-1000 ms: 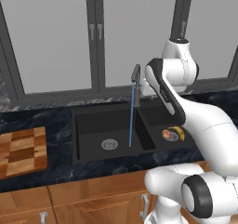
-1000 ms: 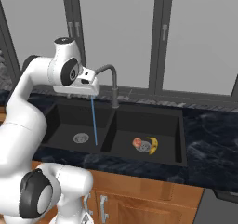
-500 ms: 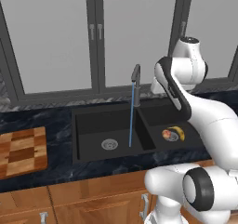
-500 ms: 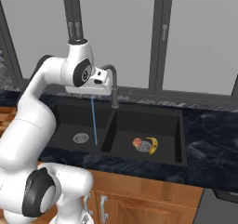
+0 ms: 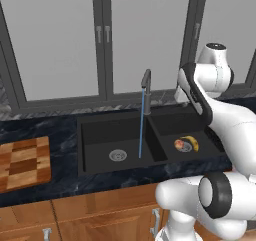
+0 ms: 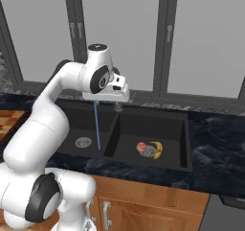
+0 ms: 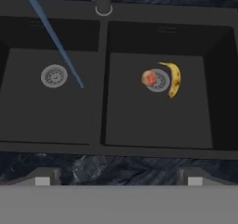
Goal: Pick the banana, peach from the sink and place them on the cutting board to airdry. Then turn off the sink faucet.
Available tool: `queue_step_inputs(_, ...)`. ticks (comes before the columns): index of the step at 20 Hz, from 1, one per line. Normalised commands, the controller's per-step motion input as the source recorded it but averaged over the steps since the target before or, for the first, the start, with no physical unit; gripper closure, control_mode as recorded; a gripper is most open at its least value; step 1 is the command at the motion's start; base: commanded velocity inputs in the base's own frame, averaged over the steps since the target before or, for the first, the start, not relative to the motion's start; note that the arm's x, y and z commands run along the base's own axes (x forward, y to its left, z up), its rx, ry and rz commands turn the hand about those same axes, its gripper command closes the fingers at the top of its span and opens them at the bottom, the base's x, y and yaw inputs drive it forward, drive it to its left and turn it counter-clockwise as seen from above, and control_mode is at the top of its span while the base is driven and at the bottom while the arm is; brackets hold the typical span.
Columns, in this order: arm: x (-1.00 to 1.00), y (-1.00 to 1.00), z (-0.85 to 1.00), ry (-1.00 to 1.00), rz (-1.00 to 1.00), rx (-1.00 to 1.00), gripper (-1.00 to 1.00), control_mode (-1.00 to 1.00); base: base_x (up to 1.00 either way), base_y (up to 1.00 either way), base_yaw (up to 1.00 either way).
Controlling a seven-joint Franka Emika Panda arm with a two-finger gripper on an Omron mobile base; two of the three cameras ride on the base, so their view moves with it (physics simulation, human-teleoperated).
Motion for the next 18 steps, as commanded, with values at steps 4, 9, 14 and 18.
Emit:
queue_step_inputs(4, 0.00, -0.50, -0.35, 0.00, 0.00, 0.00, -1.00, -1.00, 0.00, 0.00, 0.00)
queue_step_inputs(9, 0.05, -0.43, -0.36, 0.00, 0.00, 0.00, -1.00, -1.00, 0.00, 0.00, 0.00)
queue_step_inputs(14, 0.18, -0.27, -0.36, 0.04, 0.00, 0.00, -1.00, -1.00, 0.00, 0.00, 0.00)
queue_step_inputs(18, 0.27, -0.24, -0.32, 0.06, -0.01, 0.00, -1.00, -1.00, 0.00, 0.00, 0.00)
